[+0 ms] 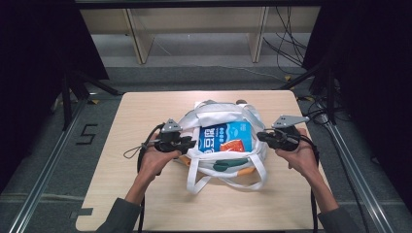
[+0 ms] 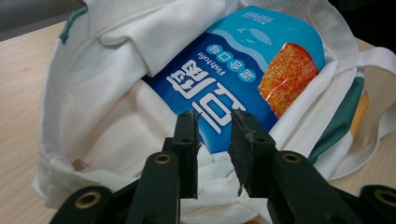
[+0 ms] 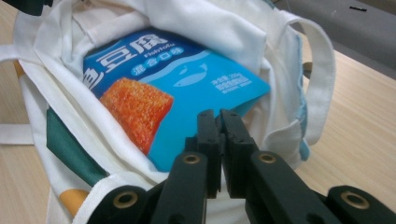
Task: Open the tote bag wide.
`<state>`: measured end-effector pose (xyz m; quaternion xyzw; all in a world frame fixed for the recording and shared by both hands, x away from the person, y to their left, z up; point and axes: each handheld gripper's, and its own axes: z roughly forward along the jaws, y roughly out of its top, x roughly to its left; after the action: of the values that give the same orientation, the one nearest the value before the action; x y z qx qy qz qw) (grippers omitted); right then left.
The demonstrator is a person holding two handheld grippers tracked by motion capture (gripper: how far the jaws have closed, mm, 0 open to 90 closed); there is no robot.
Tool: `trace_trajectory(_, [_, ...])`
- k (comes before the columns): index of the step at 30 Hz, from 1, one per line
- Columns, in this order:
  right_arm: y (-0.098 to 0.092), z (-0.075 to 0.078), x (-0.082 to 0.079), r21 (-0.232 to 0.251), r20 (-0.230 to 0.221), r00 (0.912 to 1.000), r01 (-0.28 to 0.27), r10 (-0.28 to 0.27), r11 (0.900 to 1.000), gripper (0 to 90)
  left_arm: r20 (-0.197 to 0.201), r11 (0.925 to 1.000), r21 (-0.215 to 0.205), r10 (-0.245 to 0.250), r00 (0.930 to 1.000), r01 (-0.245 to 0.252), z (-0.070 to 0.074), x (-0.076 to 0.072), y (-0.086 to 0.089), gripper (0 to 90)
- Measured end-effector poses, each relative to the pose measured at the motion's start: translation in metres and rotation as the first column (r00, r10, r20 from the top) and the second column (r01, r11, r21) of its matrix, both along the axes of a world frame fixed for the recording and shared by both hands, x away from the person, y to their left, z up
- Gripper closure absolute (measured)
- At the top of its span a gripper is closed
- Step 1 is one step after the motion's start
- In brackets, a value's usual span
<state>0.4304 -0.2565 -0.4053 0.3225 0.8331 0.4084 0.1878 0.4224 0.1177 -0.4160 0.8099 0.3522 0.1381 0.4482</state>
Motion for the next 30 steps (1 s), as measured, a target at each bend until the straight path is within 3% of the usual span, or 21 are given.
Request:
trace_trajectory(1, [-0.001, 0.002, -0.002, 0.006, -0.024, 0.9996, 0.011, -0.011, 1.000, 87.4, 0.005, 0.9998, -0.020, 0.007, 1.0000, -0.007, 0.000, 0.000, 0.000, 70.0])
trace_trajectory(2, [-0.001, 0.002, -0.002, 0.024, -0.011, 0.9997, 0.021, -0.021, 1.000, 87.1, 0.010, 1.0000, -0.001, 0.002, 1.0000, -0.002, 0.001, 0.000, 0.002, 69.9])
trace_trajectory(5, [-0.005, 0.006, -0.003, 0.025, -0.020, 0.9996, 0.020, -0.019, 1.000, 86.4, -0.002, 1.0000, -0.008, -0.004, 1.0000, 0.004, 0.002, -0.001, 0.003, 68.9])
trace_trajectory(7, [-0.006, 0.006, -0.002, 0.031, 0.008, 0.9998, 0.020, -0.020, 0.999, 85.8, 0.004, 1.0000, -0.008, 0.005, 1.0000, -0.005, 0.002, -0.002, 0.003, 68.3])
trace_trajectory(9, [-0.006, 0.007, -0.004, 0.023, -0.015, 0.9997, 0.022, -0.021, 1.000, 85.4, 0.005, 0.9999, -0.013, -0.001, 1.0000, 0.001, 0.002, -0.002, 0.004, 67.1])
trace_trajectory(13, [-0.006, 0.007, -0.004, 0.029, 0.011, 0.9998, 0.018, -0.019, 0.999, 83.6, 0.000, 0.9998, -0.021, -0.001, 1.0000, 0.001, 0.002, -0.005, 0.005, 64.4])
trace_trajectory(14, [-0.005, 0.007, -0.008, 0.042, -0.026, 0.9991, 0.036, -0.035, 0.998, 83.2, -0.001, 0.9995, -0.030, 0.008, 1.0000, -0.008, 0.002, -0.005, 0.004, 63.9])
trace_trajectory(15, [-0.006, 0.008, -0.007, 0.033, -0.029, 0.9993, 0.025, -0.024, 0.999, 82.6, -0.003, 0.9993, -0.036, 0.010, 0.9999, -0.010, 0.002, -0.007, 0.004, 63.3])
trace_trajectory(16, [-0.007, 0.007, -0.006, 0.030, -0.003, 0.9997, 0.023, -0.023, 0.999, 81.9, 0.001, 0.9989, -0.045, 0.009, 1.0000, -0.009, 0.002, -0.007, 0.004, 62.3])
trace_trajectory(17, [-0.008, 0.007, -0.006, 0.035, 0.008, 0.9996, 0.027, -0.028, 0.999, 81.0, -0.003, 0.9998, -0.020, -0.003, 1.0000, 0.003, 0.002, -0.008, 0.005, 61.6])
trace_trajectory(20, [-0.009, 0.008, -0.008, 0.038, -0.024, 0.9992, 0.033, -0.032, 0.999, 77.6, -0.005, 0.9991, -0.043, 0.006, 1.0000, -0.006, 0.002, -0.010, 0.005, 58.7])
trace_trajectory(21, [-0.011, 0.007, -0.008, 0.054, 0.009, 0.9991, 0.041, -0.041, 0.998, 75.1, -0.008, 0.9981, -0.062, 0.002, 1.0000, -0.003, 0.003, -0.012, 0.005, 58.4])
trace_trajectory(23, [-0.011, 0.008, -0.010, 0.062, 0.002, 0.9989, 0.046, -0.046, 0.997, 74.3, -0.002, 0.9990, -0.044, -0.002, 1.0000, 0.002, 0.004, -0.013, 0.007, 57.6])
trace_trajectory(24, [-0.013, 0.009, -0.012, 0.058, -0.018, 0.9988, 0.046, -0.045, 0.997, 72.5, 0.005, 0.9978, -0.066, -0.001, 1.0000, 0.001, 0.005, -0.015, 0.007, 55.5])
trace_trajectory(26, [-0.015, 0.009, -0.012, 0.055, -0.021, 0.9989, 0.044, -0.043, 0.998, 71.6, -0.001, 0.9977, -0.067, -0.005, 1.0000, 0.005, 0.005, -0.015, 0.007, 52.0])
trace_trajectory(27, [-0.015, 0.007, -0.011, 0.055, 0.021, 0.9990, 0.038, -0.039, 0.998, 68.7, -0.001, 0.9980, -0.063, 0.003, 1.0000, -0.003, 0.005, -0.016, 0.007, 51.4])
trace_trajectory(30, [-0.014, 0.007, -0.013, 0.057, 0.010, 0.9987, 0.050, -0.050, 0.997, 66.1, -0.012, 0.9983, -0.056, -0.014, 0.9998, 0.013, 0.005, -0.018, 0.007, 49.5])
